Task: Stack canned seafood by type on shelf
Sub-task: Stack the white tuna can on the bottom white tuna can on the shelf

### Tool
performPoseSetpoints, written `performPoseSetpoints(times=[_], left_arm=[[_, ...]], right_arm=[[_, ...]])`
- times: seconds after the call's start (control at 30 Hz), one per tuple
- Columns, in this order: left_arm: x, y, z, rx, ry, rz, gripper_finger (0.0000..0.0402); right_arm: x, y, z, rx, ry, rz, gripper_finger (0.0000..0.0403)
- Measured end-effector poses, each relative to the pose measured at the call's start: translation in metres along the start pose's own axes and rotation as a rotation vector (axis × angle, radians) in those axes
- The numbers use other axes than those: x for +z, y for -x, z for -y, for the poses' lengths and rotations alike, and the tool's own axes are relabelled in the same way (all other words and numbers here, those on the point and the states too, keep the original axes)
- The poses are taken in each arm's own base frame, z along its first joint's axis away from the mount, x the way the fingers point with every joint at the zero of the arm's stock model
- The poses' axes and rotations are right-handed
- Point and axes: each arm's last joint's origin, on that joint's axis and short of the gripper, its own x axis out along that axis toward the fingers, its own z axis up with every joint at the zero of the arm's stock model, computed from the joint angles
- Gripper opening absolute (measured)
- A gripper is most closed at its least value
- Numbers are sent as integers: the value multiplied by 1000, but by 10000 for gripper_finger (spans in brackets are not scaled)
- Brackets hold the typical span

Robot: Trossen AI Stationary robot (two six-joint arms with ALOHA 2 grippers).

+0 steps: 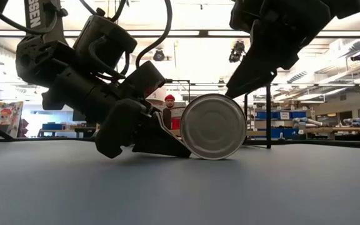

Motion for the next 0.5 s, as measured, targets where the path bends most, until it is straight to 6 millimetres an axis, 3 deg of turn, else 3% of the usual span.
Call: performPoseSetpoints(times=[0.33,0.5], left_arm=[[-1,0,0,2,-3,-10,4],[0,0,0,4,-3,-11,4]], right_arm=[[-7,-20,2,-23,32,-18,255],[-5,-20,1,-17,45,3,244]])
